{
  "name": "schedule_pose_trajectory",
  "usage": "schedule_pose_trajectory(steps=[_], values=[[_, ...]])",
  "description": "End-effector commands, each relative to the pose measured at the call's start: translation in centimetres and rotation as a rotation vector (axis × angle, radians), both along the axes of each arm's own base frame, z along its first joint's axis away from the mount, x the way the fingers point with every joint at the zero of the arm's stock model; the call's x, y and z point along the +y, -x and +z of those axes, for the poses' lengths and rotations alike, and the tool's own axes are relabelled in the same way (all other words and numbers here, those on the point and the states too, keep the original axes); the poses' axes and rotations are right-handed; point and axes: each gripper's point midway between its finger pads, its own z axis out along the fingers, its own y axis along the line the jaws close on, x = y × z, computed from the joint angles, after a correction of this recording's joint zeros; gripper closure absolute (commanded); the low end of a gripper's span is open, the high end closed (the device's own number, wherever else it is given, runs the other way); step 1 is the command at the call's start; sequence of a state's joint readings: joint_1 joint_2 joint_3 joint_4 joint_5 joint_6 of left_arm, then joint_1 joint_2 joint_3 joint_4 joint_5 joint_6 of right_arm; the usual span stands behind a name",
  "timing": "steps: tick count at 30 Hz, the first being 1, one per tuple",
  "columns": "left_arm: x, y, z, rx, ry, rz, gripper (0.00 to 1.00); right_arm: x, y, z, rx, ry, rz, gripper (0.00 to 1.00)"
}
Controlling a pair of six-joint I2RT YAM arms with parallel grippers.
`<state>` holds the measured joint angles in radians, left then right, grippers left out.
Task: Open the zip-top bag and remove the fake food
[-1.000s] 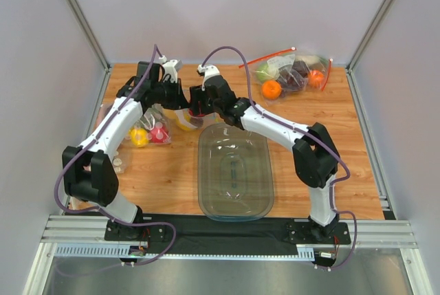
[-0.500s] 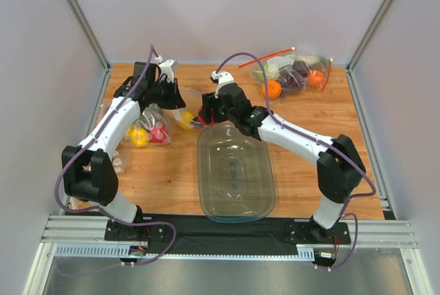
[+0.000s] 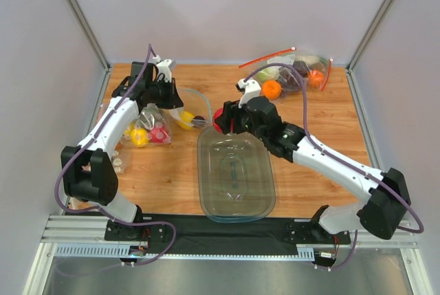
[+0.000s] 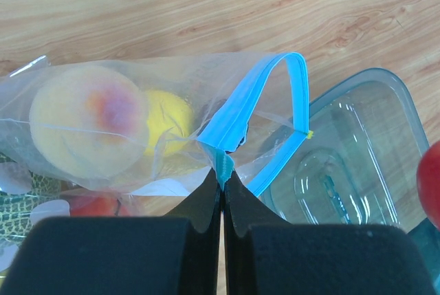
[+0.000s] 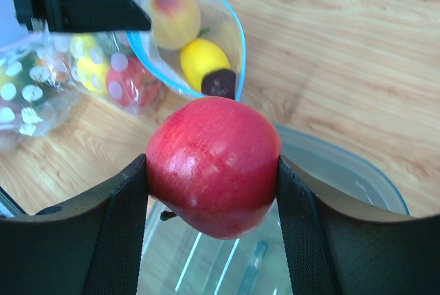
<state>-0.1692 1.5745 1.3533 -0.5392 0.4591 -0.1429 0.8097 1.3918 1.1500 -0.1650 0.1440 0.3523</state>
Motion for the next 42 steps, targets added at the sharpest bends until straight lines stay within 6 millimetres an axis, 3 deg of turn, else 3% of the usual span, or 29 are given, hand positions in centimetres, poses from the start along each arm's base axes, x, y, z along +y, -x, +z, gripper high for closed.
schedule_pose_trajectory(steps=[1, 5, 9, 13, 15, 16, 17, 19, 23, 31, 34, 37, 42], values=[[-0.2, 0.0, 2.2, -0.073, 0.01, -0.03, 1.0, -2.5, 1.9, -0.4, 0.016, 0.032, -0.06, 0.67], [-0.5, 0.3, 3.3, -0.094, 0.034, -0.041, 1.0, -5.0, 4.5, -3.8, 0.082, 0.101, -0.097, 0.66], [-0.4, 0.4, 3.7, -0.093, 0.049, -0.042, 1.0, -6.0, 6.0, -7.3, 0.143, 0.175, -0.103, 0.65], [0.0, 0.5, 4.4, -0.112, 0.05, -0.037, 1.0, -6.2, 6.8, -8.7, 0.175, 0.202, -0.107, 0.62], [0.4, 0.6, 4.4, -0.12, 0.037, -0.028, 1.0, -6.3, 7.1, -9.1, 0.186, 0.206, -0.109, 0.54], [0.5, 0.6, 4.3, -0.121, 0.034, -0.026, 1.0, -6.6, 7.4, -9.4, 0.198, 0.217, -0.11, 0.47], [0.4, 0.6, 4.3, -0.118, 0.036, -0.027, 1.0, -6.7, 7.5, -9.5, 0.203, 0.22, -0.11, 0.32], [0.1, 0.7, 4.4, -0.112, 0.052, -0.036, 1.0, -7.1, 7.9, -9.5, 0.204, 0.226, -0.107, 0.21], [-0.1, 0.8, 4.2, -0.103, 0.065, -0.046, 1.0, -7.5, 7.8, -8.2, 0.174, 0.226, -0.108, 0.06], [-0.1, 0.7, 3.4, -0.078, 0.053, -0.059, 1.0, -5.9, 5.5, -3.5, 0.038, 0.251, -0.067, 0.05], [-0.2, 0.9, 2.9, -0.07, 0.05, -0.07, 1.0, -3.6, 4.2, -2.0, 0.0, 0.207, -0.02, 0.07], [-0.3, 1.1, 3.0, -0.067, 0.055, -0.084, 1.0, -0.9, 2.9, -0.3, -0.035, 0.159, 0.041, 0.25], [-0.7, 1.4, 3.1, -0.058, 0.07, -0.1, 1.0, 4.4, 0.6, 1.7, -0.099, 0.119, 0.164, 0.37]])
